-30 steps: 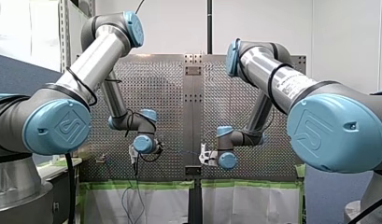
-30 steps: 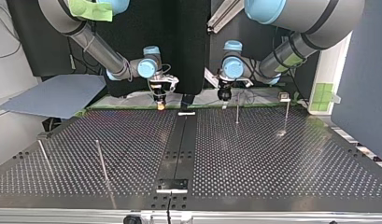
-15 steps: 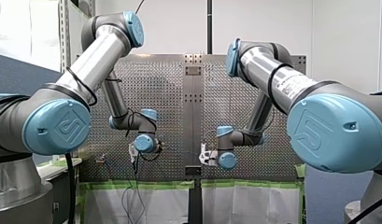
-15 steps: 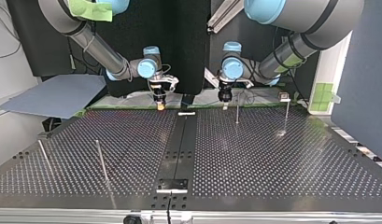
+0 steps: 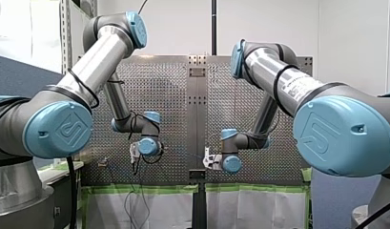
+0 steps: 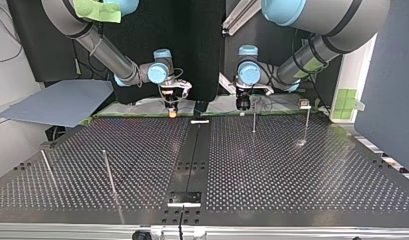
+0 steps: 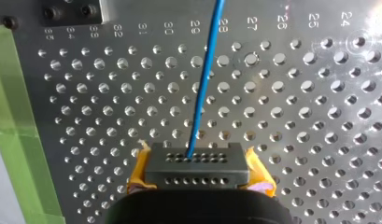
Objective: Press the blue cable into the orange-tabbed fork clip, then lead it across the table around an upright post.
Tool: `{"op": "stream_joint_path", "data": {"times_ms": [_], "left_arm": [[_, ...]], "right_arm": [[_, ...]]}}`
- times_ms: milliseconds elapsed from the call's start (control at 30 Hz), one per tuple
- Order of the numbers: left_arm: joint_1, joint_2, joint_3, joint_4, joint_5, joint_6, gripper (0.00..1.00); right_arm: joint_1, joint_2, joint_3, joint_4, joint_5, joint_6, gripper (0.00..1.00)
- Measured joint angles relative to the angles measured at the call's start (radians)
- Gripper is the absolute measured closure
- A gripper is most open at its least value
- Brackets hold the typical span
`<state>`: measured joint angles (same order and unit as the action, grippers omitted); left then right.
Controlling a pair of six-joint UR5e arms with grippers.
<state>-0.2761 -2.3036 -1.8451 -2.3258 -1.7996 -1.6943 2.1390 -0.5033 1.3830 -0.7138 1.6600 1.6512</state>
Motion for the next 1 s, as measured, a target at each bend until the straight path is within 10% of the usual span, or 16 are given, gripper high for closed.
{"op": "stream_joint_path", "data": {"times_ms": [533,1000], "left_arm": [[-0.011,0.0,0.0,0.0,0.003,0.014,1.0],[-0.055,0.047,0.0,0.0,0.005,0.018,1.0]], "right_arm": [[-0.007,-0.018,0.0,0.031,0.0,-0.026,1.0],[-0.001,-0.149,0.001,0.141,0.0,-0.033,1.0]]}}
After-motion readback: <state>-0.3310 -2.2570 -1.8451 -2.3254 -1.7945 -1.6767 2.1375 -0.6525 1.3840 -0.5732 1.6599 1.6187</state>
